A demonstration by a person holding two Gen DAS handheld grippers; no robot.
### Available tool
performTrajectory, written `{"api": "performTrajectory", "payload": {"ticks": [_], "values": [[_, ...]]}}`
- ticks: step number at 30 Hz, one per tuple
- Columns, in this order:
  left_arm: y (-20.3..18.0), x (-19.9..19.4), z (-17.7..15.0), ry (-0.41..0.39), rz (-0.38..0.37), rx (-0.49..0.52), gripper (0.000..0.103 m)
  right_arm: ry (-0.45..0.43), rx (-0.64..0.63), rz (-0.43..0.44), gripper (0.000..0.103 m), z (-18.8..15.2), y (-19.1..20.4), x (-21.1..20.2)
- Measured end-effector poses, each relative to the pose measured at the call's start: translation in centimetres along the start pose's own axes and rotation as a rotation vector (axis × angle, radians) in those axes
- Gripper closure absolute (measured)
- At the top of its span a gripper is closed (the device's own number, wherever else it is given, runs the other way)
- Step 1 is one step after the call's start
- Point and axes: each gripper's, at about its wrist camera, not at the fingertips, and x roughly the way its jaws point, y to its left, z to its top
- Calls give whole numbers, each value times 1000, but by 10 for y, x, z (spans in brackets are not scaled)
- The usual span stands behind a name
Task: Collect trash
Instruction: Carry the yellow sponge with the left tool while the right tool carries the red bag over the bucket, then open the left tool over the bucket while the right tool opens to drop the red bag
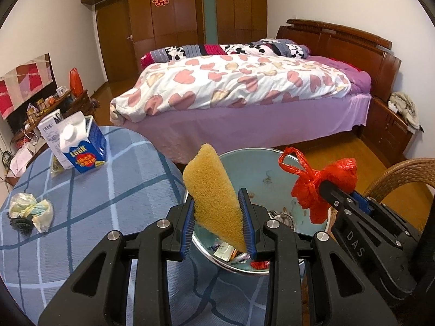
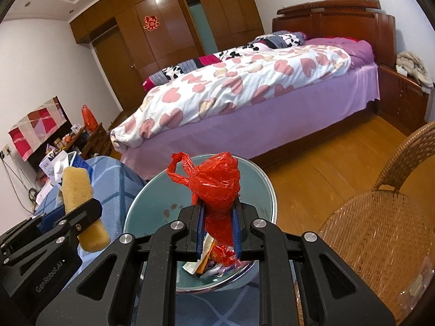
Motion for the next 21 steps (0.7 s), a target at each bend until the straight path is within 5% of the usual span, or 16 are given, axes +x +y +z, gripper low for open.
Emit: {"api": "performTrajectory", "payload": {"ticks": [13,21], "values": [[1,40,-4,78,-23,-29,73,92,28,8,84,-3,-8,34],[0,49,-5,99,-22,-31,66,87,42,25,67,-2,-9,35]]}}
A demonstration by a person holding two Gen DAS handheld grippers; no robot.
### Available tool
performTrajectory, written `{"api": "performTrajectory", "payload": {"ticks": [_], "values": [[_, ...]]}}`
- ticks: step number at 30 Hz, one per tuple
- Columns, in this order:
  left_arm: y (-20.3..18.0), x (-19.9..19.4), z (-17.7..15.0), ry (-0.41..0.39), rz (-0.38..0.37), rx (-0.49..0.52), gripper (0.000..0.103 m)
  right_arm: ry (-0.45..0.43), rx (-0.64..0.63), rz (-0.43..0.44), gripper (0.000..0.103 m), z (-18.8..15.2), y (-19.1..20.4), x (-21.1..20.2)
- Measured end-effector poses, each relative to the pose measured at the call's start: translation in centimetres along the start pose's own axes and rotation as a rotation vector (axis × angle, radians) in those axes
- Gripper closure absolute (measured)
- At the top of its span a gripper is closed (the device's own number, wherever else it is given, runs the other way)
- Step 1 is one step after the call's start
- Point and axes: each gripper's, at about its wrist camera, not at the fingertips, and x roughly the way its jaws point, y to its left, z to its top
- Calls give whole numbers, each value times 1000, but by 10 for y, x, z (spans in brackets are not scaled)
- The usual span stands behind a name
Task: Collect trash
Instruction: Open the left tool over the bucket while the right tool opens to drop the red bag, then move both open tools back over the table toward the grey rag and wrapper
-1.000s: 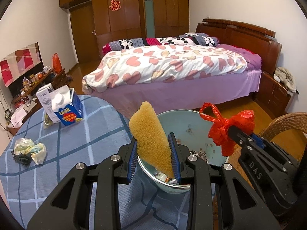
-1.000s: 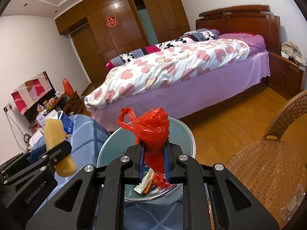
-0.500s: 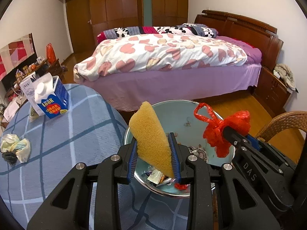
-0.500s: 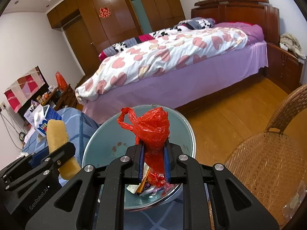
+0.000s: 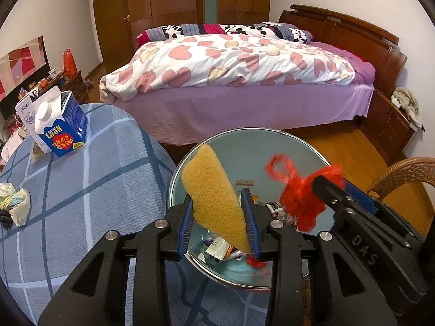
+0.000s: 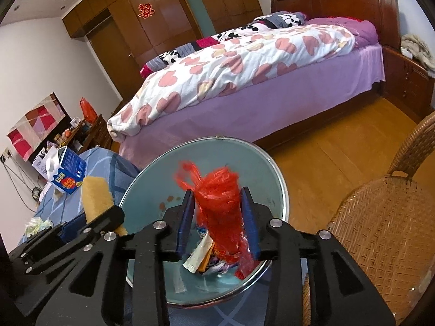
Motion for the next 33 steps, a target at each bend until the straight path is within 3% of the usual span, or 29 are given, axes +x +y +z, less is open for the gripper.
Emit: {"api": "performTrajectory", "payload": {"ticks": [2,6,8,10,14,20,33], "values": [[2,-1,0,0,3,-4,49,-7,6,1,61,1,-1,-3],[5,-11,-1,-22,23,-6,37,-39,28,-1,53,3,-4,-13],[8,-19,-2,-37,37,-12,26,-65,43,-5,39,4,-7,-21],[10,-27,-3,-56,56,-13,19,-83,45,-10,33,4,-7,-26],[17,-41,-8,-78,103,-18,7,-111,60,-35,27,3,-8,-39],[43,-65,-18,-100,157,-61,6,-156,23,-63,16,-5,7,-55],[123,-103,-54,-99,258,-177,6,-79,-121,68,15,-36,91,-51]]}}
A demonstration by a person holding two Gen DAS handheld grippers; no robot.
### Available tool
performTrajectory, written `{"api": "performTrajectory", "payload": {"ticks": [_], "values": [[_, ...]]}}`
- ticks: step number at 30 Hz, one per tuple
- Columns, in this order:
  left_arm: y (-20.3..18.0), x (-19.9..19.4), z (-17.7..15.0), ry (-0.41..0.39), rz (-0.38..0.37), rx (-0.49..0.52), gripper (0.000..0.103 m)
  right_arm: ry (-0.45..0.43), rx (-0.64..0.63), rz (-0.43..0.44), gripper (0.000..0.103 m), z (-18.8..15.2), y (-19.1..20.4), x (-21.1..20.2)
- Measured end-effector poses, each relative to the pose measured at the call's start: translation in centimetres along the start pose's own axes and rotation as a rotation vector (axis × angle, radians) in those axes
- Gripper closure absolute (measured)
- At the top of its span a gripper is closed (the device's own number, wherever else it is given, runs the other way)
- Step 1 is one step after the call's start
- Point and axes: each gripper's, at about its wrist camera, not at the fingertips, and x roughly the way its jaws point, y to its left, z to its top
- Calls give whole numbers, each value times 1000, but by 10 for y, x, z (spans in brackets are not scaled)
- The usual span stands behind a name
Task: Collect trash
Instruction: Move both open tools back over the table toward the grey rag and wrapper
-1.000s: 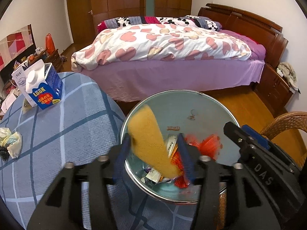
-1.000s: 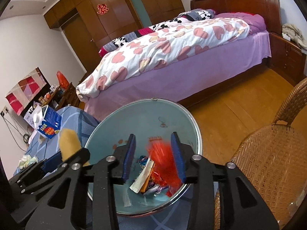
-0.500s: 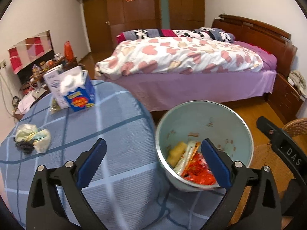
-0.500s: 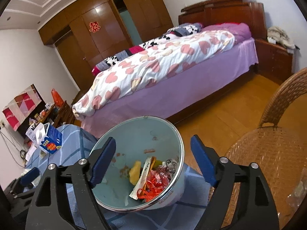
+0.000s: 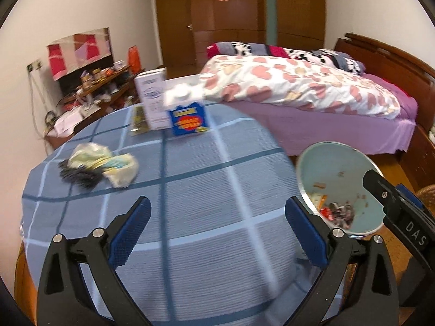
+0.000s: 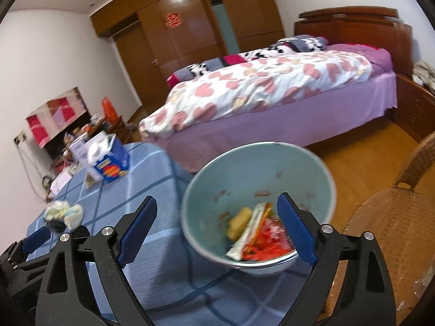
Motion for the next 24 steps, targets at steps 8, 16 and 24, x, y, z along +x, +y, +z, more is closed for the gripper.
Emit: {"api": "performTrajectory", "payload": {"ticks": [8,16,24], "values": [[50,0,-15,14,66,-56,6,46,-79,64,15,-13,46,10],[92,3,-27,39,121,-120,6,93,-165,122,15,-27,89,25],[129,9,-37,62,169,-167,6,122,-254,188,15,-33,129,37]]}}
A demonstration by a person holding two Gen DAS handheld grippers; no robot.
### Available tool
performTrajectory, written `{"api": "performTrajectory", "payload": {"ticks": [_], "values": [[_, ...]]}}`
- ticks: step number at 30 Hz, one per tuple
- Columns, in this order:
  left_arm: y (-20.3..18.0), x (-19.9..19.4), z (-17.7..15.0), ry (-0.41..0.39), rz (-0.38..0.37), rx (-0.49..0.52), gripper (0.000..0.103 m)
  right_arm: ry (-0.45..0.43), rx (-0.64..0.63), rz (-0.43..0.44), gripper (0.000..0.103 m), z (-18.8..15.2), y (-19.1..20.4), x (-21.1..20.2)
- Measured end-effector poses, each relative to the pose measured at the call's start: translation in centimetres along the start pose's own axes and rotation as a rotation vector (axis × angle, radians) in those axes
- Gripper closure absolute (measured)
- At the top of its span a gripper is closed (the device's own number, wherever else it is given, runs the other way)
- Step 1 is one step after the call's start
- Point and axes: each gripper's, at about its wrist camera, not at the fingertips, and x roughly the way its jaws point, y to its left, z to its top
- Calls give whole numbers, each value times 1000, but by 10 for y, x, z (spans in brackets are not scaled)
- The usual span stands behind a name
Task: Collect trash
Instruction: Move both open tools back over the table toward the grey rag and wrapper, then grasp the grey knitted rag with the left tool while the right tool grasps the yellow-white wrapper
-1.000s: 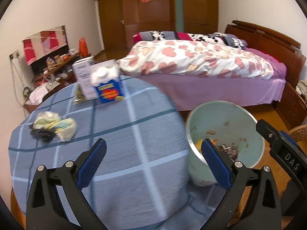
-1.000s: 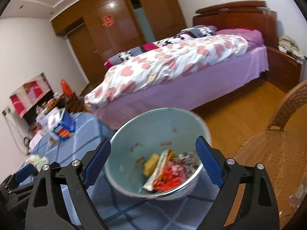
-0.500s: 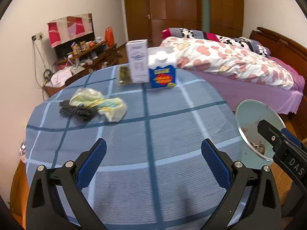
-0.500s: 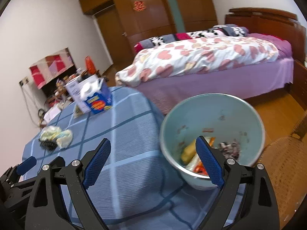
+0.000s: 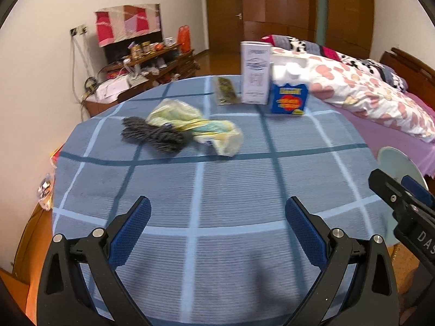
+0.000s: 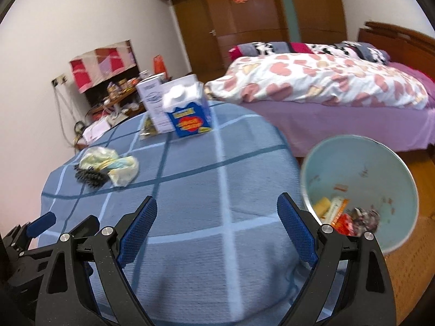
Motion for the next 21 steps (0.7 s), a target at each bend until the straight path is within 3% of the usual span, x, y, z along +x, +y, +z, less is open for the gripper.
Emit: {"api": "performTrajectory", "payload": {"ticks": [6,11,21], "values": [[44,21,4,28,62,-66,7,36,-79,61,18,8,32,27],[84,37,14,45,108,-120,11,93,-138,141,29,24,61,59],[130,60,30,77,170,-155,19,202,-313,269,29,50,126,133]]}}
